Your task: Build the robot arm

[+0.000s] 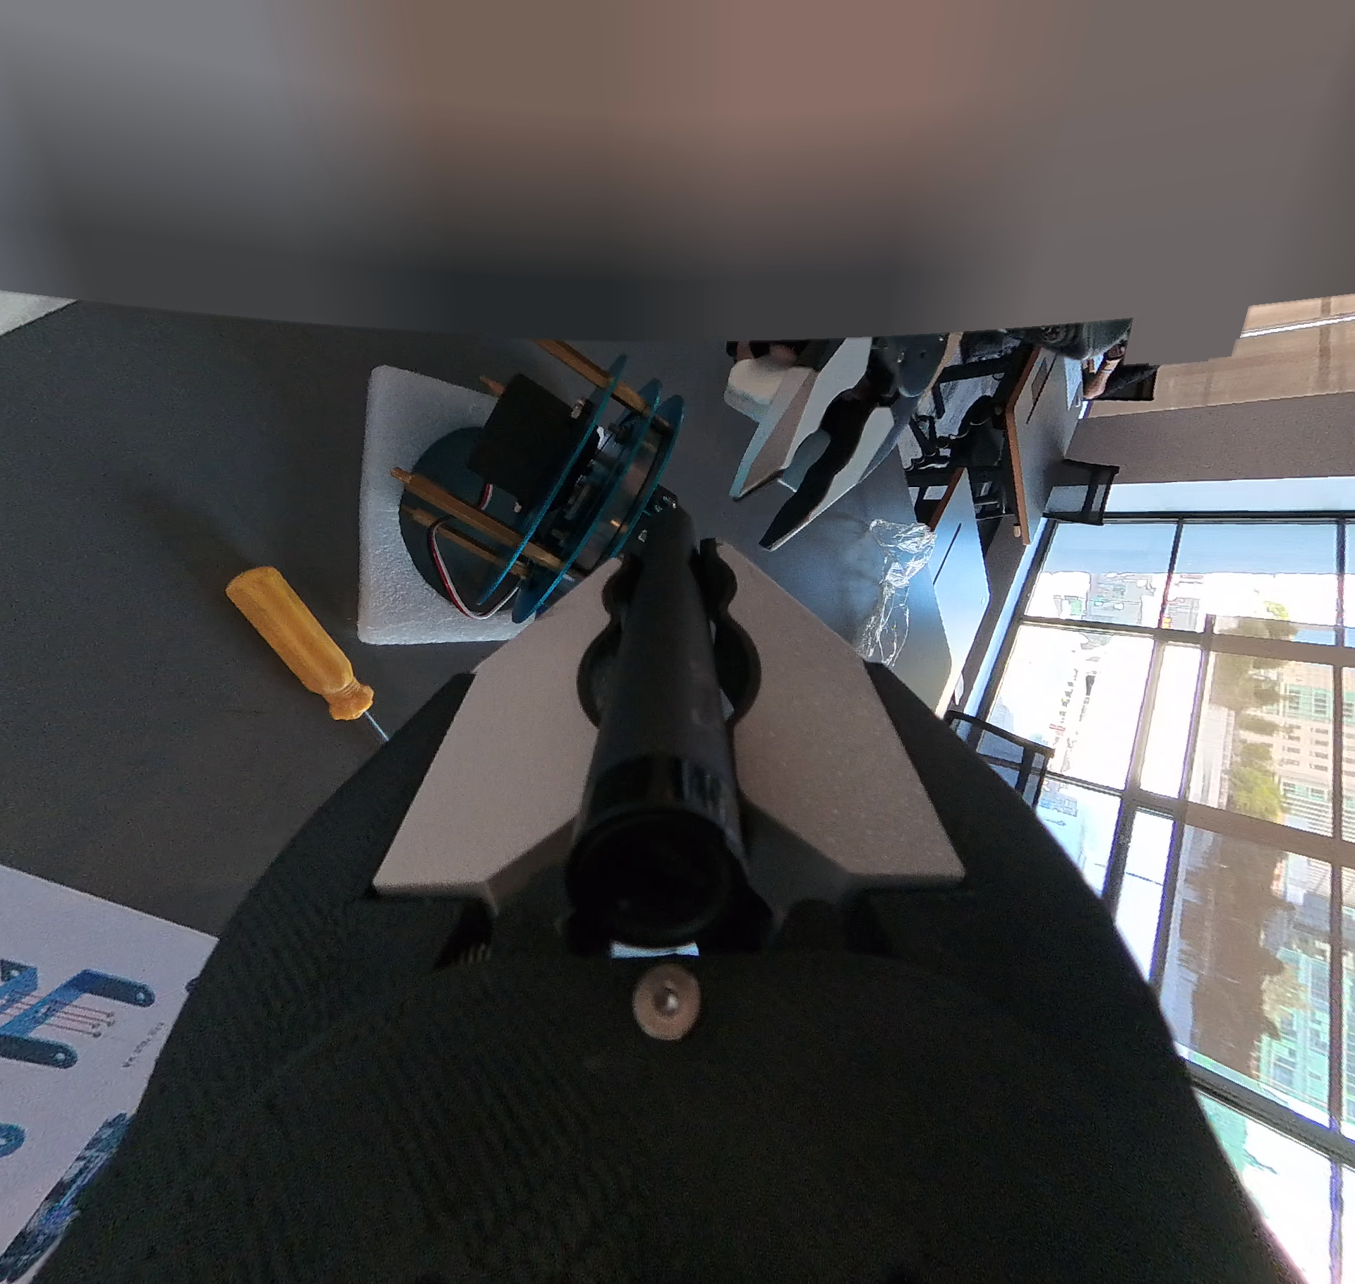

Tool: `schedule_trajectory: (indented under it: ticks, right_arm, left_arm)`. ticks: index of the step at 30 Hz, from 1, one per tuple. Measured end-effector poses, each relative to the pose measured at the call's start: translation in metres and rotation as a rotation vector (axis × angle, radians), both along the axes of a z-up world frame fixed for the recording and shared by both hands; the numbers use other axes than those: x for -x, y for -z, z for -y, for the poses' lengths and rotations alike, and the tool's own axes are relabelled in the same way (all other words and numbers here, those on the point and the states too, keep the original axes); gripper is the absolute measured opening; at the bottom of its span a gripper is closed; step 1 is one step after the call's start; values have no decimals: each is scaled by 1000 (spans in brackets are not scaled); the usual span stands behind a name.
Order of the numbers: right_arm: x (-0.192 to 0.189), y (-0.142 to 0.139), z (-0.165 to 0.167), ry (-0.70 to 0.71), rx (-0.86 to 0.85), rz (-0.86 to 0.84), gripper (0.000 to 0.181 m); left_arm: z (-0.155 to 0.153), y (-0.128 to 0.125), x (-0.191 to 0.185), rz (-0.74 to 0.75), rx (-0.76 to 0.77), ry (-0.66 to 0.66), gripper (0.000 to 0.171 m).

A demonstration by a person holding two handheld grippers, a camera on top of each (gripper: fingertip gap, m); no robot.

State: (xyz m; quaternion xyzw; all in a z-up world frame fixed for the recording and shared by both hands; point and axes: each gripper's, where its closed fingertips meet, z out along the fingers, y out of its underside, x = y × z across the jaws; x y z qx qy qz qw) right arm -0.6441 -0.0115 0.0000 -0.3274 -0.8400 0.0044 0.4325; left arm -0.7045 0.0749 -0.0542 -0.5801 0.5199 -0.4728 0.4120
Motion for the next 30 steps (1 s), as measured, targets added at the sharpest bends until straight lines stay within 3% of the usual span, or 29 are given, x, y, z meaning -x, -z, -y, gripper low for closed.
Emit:
schedule_trajectory:
  ticks: [11, 16, 30]
  right_arm:
    - [-2, -3, 1, -3, 8, -14, 16]
    - [0, 0, 0, -3, -14, 2, 16]
    - [1, -2, 4, -8, -6, -10, 16]
  left_arm:
    - [36, -10, -12, 59, -90, 104, 35]
    - [34, -6, -21, 28, -173, 75, 35]
    - [37, 1, -34, 31, -127, 112, 34]
